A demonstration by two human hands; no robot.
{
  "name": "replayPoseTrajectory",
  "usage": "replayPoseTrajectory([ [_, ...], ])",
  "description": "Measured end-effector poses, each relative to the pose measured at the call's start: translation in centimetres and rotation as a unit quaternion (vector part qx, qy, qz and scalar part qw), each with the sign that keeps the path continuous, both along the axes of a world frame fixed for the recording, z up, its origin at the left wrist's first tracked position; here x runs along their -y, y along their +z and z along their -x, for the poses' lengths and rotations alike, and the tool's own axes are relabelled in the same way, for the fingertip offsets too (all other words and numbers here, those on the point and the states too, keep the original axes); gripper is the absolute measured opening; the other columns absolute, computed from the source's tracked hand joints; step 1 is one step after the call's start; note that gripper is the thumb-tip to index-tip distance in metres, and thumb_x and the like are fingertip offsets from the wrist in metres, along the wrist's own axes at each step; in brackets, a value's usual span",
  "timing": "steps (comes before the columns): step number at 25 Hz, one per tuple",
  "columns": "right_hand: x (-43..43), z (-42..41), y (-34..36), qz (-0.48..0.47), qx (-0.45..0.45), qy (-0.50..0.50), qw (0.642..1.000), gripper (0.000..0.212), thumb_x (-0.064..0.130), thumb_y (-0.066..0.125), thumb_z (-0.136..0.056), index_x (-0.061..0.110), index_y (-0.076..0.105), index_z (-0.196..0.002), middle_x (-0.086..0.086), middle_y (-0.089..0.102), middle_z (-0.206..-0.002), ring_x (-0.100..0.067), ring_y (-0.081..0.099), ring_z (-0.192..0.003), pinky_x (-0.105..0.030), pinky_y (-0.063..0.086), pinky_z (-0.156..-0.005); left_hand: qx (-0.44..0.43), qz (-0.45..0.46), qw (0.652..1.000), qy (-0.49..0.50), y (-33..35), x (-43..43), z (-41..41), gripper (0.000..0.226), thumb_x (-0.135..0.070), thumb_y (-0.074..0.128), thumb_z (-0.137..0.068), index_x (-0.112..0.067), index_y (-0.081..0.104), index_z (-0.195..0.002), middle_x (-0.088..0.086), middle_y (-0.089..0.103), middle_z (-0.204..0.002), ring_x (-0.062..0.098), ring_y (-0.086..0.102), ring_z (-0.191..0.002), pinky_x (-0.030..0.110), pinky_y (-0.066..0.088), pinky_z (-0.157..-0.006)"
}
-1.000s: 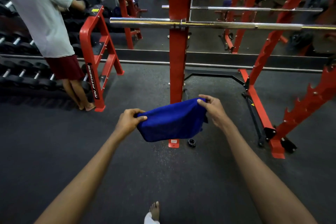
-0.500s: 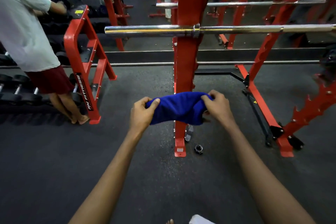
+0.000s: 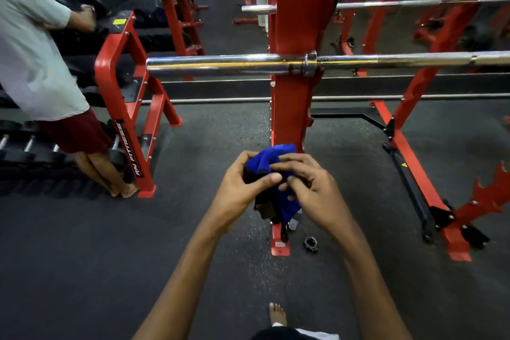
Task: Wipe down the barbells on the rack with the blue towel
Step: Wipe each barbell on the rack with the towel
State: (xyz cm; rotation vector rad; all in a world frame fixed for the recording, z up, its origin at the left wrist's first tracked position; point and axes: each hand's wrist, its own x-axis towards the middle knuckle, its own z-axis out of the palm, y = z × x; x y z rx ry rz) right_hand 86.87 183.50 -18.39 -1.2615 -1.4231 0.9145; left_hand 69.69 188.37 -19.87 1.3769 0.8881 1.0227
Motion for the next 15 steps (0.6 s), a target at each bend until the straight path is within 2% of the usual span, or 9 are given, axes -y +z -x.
replayPoseTrajectory([
  [2, -1.5, -0.8, -0.5, -0.008, 0.004, 0.019, 1.000, 0.053, -0.014, 0.051, -0.094, 0.029, 0.072, -0.116, 0.017, 0.063, -0.123, -0.010, 0.071, -0.085, -0.021, 0.053, -0.075, 0.039, 0.009, 0.999, 0.025, -0.3, -1.9, 0.2, 0.023, -0.014, 0.073, -0.083, -0.007, 0.066, -0.104, 0.004, 0.071, -0.093, 0.015, 0.064, -0.088, 0.029, 0.051, -0.083],
  [3, -2.4, -1.1, -0.7, -0.012, 0.013, 0.002, 1.000, 0.051, -0.010, 0.057, -0.094, 0.030, 0.068, -0.124, 0.016, 0.062, -0.125, -0.006, 0.068, -0.093, -0.021, 0.051, -0.080, 0.073, 0.033, 0.996, 0.029, -0.3, -2.8, 0.3, 0.020, -0.011, 0.070, -0.084, -0.008, 0.067, -0.103, 0.008, 0.071, -0.094, 0.018, 0.064, -0.088, 0.030, 0.052, -0.083],
  [4, -3.2, -1.6, -0.9, -0.013, 0.038, -0.023, 0.999, 0.051, 0.002, 0.067, -0.094, 0.033, 0.061, -0.133, 0.016, 0.057, -0.129, -0.001, 0.063, -0.104, -0.018, 0.048, -0.087, 0.113, 0.069, 0.991, 0.027, -0.2, -3.4, 0.3, 0.018, -0.010, 0.068, -0.083, -0.009, 0.067, -0.101, 0.009, 0.070, -0.093, 0.018, 0.065, -0.086, 0.028, 0.054, -0.081],
  [6, -4.6, -2.4, -0.6, 0.033, 0.080, -0.022, 0.996, 0.076, 0.039, 0.080, -0.085, 0.043, 0.040, -0.149, 0.019, 0.044, -0.142, 0.008, 0.048, -0.125, -0.015, 0.041, -0.102, 0.151, 0.128, 0.980, 0.025, 0.3, -4.4, 0.1, 0.018, -0.012, 0.066, -0.081, -0.015, 0.067, -0.099, 0.006, 0.069, -0.089, 0.015, 0.064, -0.078, 0.024, 0.054, -0.072],
  [8, -5.7, -1.8, -0.6, 0.134, 0.037, 0.025, 0.990, 0.091, 0.063, 0.073, -0.076, 0.044, 0.029, -0.154, 0.023, 0.047, -0.142, 0.013, 0.045, -0.129, -0.021, 0.041, -0.110, 0.143, 0.148, 0.977, 0.048, 0.5, -5.3, -0.2, 0.018, -0.017, 0.067, -0.080, -0.021, 0.065, -0.097, 0.000, 0.068, -0.084, 0.010, 0.063, -0.069, 0.021, 0.052, -0.062],
  [9, -5.9, -1.1, -0.6, 0.165, 0.000, 0.034, 0.986, 0.084, 0.063, 0.068, -0.078, 0.038, 0.036, -0.152, 0.023, 0.055, -0.135, 0.012, 0.051, -0.125, -0.024, 0.043, -0.111, 0.147, 0.147, 0.976, 0.062, 0.4, -5.8, -0.3, 0.018, -0.018, 0.067, -0.080, -0.021, 0.064, -0.098, -0.001, 0.068, -0.084, 0.010, 0.063, -0.069, 0.022, 0.051, -0.061],
  [10, -6.0, -0.3, -0.8, 0.189, -0.049, 0.028, 0.980, 0.066, 0.057, 0.066, -0.083, 0.032, 0.050, -0.142, 0.018, 0.065, -0.127, 0.005, 0.059, -0.120, -0.029, 0.046, -0.110, 0.157, 0.144, 0.974, 0.074, 0.2, -6.1, -0.4, 0.019, -0.018, 0.067, -0.081, -0.020, 0.063, -0.099, 0.000, 0.069, -0.086, 0.011, 0.063, -0.071, 0.024, 0.052, -0.064],
  [12, -6.5, 1.1, -1.3, 0.234, -0.164, -0.004, 0.958, 0.038, 0.041, 0.066, -0.092, 0.019, 0.068, -0.122, 0.002, 0.077, -0.114, -0.019, 0.070, -0.113, -0.040, 0.053, -0.103, 0.150, 0.120, 0.977, 0.096, -0.4, -7.1, -0.2, 0.022, -0.014, 0.069, -0.086, -0.013, 0.062, -0.107, 0.005, 0.070, -0.095, 0.015, 0.064, -0.083, 0.027, 0.053, -0.075],
  [15, -7.9, 2.8, -0.6, 0.247, -0.214, -0.058, 0.943, 0.026, 0.031, 0.067, -0.096, 0.013, 0.072, -0.114, -0.007, 0.078, -0.109, -0.025, 0.074, -0.104, -0.042, 0.058, -0.093, 0.073, 0.059, 0.989, 0.116, -0.5, -10.1, 1.7, 0.028, -0.014, 0.070, -0.088, -0.004, 0.060, -0.112, 0.010, 0.069, -0.101, 0.016, 0.064, -0.094, 0.032, 0.053, -0.087],
])
